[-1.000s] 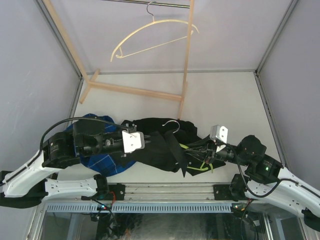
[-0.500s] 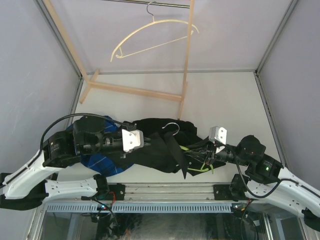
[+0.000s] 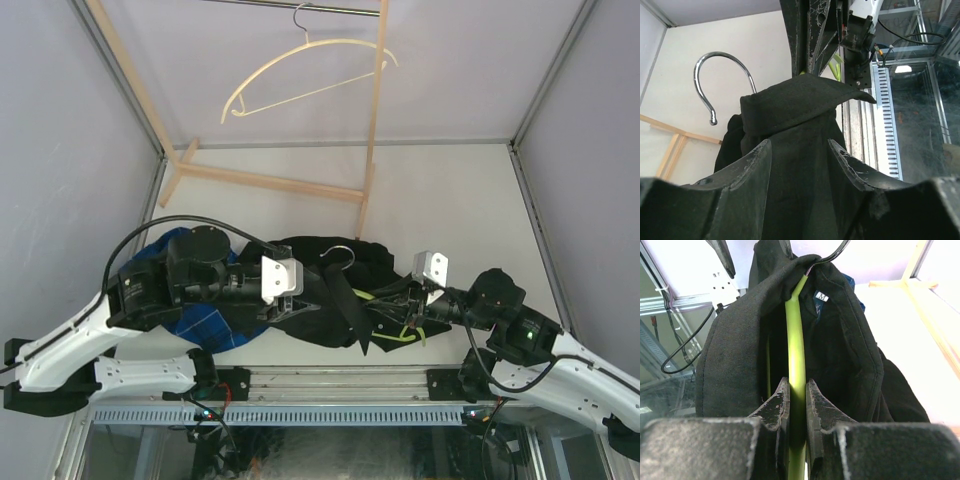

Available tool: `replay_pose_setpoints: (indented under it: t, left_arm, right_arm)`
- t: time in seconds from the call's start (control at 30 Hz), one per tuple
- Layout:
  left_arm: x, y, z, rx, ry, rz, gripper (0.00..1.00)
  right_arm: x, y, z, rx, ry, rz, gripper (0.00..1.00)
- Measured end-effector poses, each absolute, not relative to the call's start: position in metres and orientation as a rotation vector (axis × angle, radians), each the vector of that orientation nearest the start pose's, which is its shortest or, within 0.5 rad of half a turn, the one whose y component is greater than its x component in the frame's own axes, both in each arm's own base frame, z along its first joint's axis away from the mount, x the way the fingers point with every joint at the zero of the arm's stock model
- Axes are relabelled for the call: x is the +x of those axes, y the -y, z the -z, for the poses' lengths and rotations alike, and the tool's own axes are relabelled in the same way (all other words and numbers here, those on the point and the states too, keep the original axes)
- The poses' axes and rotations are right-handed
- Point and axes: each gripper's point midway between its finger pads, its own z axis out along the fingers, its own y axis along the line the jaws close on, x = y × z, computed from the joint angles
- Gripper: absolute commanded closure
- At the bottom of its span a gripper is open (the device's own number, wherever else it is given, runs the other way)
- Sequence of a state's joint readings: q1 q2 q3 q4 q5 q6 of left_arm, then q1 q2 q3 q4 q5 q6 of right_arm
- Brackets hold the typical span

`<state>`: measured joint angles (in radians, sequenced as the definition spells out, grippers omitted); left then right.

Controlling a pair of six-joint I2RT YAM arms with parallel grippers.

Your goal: Place the shirt on the hanger

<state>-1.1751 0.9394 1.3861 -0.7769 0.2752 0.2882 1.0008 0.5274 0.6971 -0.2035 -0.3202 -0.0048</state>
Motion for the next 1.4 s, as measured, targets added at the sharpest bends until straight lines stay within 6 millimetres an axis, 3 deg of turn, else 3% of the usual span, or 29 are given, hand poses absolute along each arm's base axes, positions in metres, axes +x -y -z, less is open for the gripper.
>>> replay_pose_setpoints:
  t: [0.33, 0.73, 0.93, 1.07, 1.27, 1.4]
  left_arm:
    - [0.08, 0.266, -0.357, 1.426, -1.371, 0.827, 0.36]
    - [0.082, 0.216, -0.392, 1.228, -1.304, 0.778, 0.22]
    - [0.084, 0.224, -0.365, 1.26, -1.384, 0.782, 0.18]
    - [0.088, 0.237, -0.345, 1.3, -1.445, 0.777, 0.31]
    - [0.089, 0.252, -0.331, 1.348, -1.488, 0.792, 0.68]
    - [0.089, 0.261, -0.326, 1.375, -1.498, 0.814, 0.8]
  right_arm:
    - [0.096, -0.252, -0.297, -1.041, -1.346, -1.016, 1.0]
    - [0.091, -0.251, -0.301, -1.061, -1.311, -1.027, 1.0]
    - [0.088, -0.248, -0.304, -1.062, -1.292, -1.029, 1.0]
    - [0.088, -0.249, -0.304, -1.068, -1.289, -1.03, 1.0]
    - [0.086, -0.25, -0.303, -1.08, -1.288, -1.036, 1.0]
    - [0.085, -0.252, -0.298, -1.103, -1.298, -1.046, 1.0]
